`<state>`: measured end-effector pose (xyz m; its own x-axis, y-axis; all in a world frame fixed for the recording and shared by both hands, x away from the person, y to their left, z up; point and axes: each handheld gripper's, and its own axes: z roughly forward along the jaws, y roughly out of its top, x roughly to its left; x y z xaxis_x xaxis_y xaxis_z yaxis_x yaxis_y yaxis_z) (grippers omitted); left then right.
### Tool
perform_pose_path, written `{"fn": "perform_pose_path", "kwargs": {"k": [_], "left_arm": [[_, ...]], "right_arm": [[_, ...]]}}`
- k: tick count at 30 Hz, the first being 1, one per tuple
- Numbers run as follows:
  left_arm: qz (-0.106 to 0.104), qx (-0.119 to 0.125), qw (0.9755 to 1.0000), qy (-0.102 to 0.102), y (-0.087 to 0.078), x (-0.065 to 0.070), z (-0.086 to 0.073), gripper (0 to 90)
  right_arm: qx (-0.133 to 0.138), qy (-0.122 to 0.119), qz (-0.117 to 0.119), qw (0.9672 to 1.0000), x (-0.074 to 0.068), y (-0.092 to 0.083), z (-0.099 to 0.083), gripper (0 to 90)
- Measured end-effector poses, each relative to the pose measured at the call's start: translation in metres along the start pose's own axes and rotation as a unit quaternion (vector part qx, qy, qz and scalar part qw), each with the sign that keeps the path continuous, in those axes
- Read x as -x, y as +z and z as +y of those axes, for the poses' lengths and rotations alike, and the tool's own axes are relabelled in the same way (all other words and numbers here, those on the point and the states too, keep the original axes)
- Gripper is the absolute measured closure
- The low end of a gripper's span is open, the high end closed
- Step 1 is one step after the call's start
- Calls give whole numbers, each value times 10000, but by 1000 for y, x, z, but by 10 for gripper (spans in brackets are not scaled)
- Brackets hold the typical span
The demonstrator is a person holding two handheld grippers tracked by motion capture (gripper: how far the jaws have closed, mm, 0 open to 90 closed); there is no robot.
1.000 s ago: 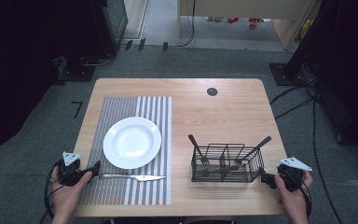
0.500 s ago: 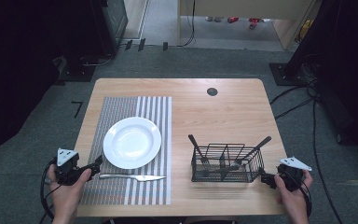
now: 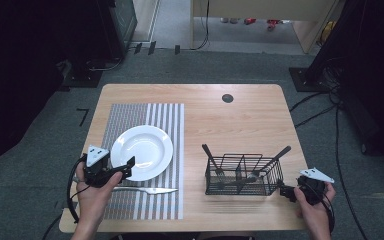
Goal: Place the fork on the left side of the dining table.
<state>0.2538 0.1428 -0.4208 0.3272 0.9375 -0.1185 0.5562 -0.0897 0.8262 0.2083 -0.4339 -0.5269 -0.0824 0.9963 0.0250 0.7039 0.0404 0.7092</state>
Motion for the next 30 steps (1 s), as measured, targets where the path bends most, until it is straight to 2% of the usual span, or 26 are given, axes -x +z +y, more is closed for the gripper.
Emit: {"fn": "perform_pose_path", "kwargs": {"k": [1,5,6,7,13,14,18,19,21,24,27,28,29,30], "left_arm": [[0,0,10000,0,0,0,0,109],[-121,23,9999,99,5,14,7,109],[-190,28,9997,164,7,21,10,109],[-190,28,9997,164,7,21,10,109],[-526,51,9982,268,15,45,24,108],[-526,51,9982,268,15,45,24,108],[-672,77,9970,371,18,62,31,109],[-672,77,9970,371,18,62,31,109],[-814,65,9957,429,19,72,35,110],[-896,84,9947,488,19,80,38,114],[-1058,107,9927,578,18,92,42,118],[-1177,131,9911,613,18,100,44,124],[-1177,131,9911,613,18,100,44,128],[-1402,119,9883,588,19,106,46,137]], "right_arm": [[0,0,0,10000,0,0,0,3],[0,0,0,10000,0,0,0,3],[0,1,0,10000,0,0,0,3],[0,1,0,10000,0,0,0,3],[-1,5,1,10000,0,0,0,3],[-1,5,1,10000,0,0,0,3],[6,1,3,10000,0,0,0,3],[7,0,3,10000,0,0,0,3],[7,1,3,10000,0,0,0,3],[7,1,3,10000,0,0,0,3],[6,0,3,10000,0,0,0,3],[5,2,3,10000,0,0,0,3],[5,2,3,10000,0,0,0,3],[6,1,3,10000,0,0,0,3]]}}
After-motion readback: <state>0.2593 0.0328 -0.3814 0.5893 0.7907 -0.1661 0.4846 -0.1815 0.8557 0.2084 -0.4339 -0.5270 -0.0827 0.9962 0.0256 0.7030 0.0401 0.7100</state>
